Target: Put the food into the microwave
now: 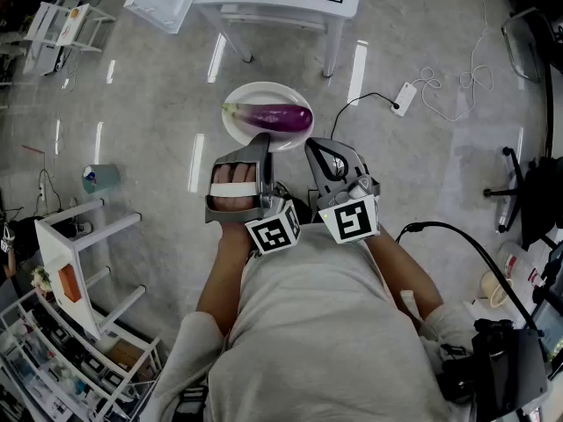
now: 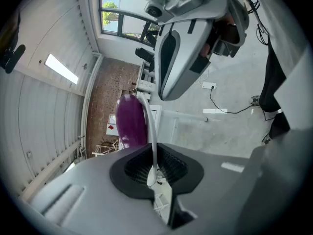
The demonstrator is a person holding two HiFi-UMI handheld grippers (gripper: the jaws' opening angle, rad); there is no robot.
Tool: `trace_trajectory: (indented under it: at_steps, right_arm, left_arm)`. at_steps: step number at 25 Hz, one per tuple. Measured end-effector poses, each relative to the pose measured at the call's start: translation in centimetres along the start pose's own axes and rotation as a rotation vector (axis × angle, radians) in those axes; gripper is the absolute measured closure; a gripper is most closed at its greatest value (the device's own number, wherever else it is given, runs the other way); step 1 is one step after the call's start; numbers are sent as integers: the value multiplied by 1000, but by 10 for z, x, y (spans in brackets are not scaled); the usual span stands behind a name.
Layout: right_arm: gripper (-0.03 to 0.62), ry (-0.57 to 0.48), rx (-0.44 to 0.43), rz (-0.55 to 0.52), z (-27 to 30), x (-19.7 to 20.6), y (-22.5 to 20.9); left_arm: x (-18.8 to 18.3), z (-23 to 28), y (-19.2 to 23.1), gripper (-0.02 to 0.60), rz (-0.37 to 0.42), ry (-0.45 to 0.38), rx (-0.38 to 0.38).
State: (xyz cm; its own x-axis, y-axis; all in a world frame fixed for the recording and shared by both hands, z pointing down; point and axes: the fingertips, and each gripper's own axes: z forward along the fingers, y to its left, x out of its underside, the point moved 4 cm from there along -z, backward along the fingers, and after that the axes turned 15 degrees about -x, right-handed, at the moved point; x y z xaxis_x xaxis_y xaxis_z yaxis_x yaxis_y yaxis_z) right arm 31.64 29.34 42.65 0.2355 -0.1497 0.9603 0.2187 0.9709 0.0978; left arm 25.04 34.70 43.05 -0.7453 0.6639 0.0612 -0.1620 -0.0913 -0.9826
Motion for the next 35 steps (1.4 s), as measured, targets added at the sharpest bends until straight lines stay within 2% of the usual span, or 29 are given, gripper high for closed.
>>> trace_trajectory:
  at_steps: [6, 12, 16, 21, 26, 35]
  right_arm:
    - [583, 29, -36, -42, -14, 10, -13]
    - [583, 46, -66, -36, -54, 29, -44]
    - [583, 69, -91, -53, -57, 38, -58]
    - [583, 87, -102, -35, -37, 42, -71]
    - [583, 111, -87, -25, 6, 38, -91]
    - [583, 150, -54, -17, 106, 9, -128]
  left_arm:
    - [-18, 0, -7, 543, 1, 14, 16]
    - [-71, 11, -8, 543, -20, 30, 7]
    - [-75, 20, -9, 543, -32, 65, 7]
    - [-56, 34, -14, 543, -45, 102, 20]
    - [-21, 73, -17, 543, -78, 114, 30]
    - [53, 153, 5, 545, -103, 60, 14]
